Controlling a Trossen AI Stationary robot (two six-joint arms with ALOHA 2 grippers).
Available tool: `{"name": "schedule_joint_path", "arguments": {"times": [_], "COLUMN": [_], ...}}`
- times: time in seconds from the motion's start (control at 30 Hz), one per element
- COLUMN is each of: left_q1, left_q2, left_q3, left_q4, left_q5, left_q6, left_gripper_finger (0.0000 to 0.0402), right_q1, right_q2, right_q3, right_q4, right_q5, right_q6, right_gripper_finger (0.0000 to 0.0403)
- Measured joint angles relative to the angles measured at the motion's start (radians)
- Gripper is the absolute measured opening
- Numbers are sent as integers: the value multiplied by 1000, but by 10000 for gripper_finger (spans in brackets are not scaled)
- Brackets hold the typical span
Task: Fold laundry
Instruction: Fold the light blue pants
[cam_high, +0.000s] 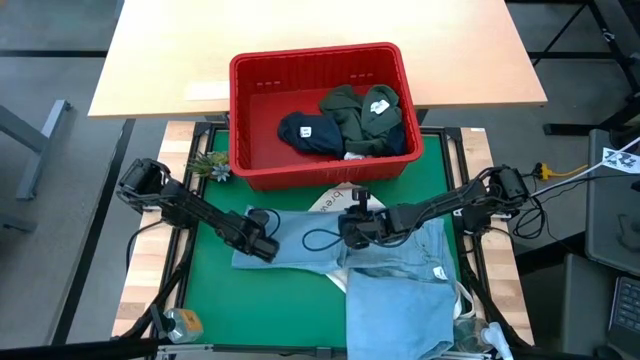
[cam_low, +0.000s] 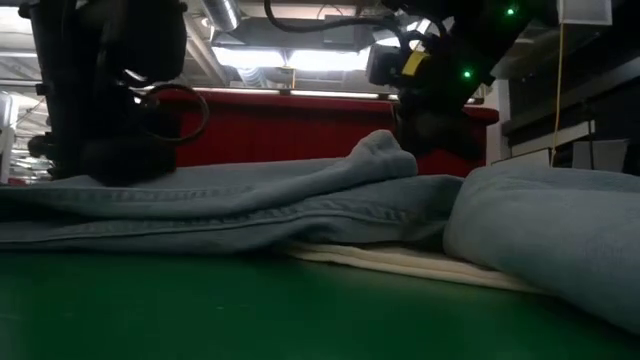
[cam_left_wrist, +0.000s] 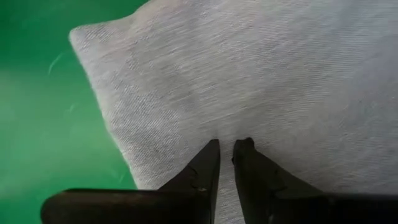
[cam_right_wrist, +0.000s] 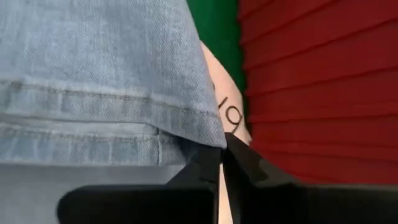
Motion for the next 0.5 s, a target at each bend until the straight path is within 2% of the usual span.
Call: {"name": "schedule_joint_path", "arguments": {"times": [0.07, 0.27, 0.5], "left_q1": [0, 0, 0], "left_q2": [0, 1, 2], "left_q3": [0, 9, 103], "left_q4": [-20, -35, -101], "left_q5": [2, 9, -1], "left_q6": [-41, -64, -54], "left_gripper_finger": [40, 24, 5], "right_q1": [0, -1, -2], "right_q2": [0, 0, 0], "right_q3": [0, 0, 0], "right_q4": [-10, -20, -39], "right_q5": [-18, -203, -227], "right_q6": [-10, -7, -10], "right_gripper_finger": [8, 34, 38]}}
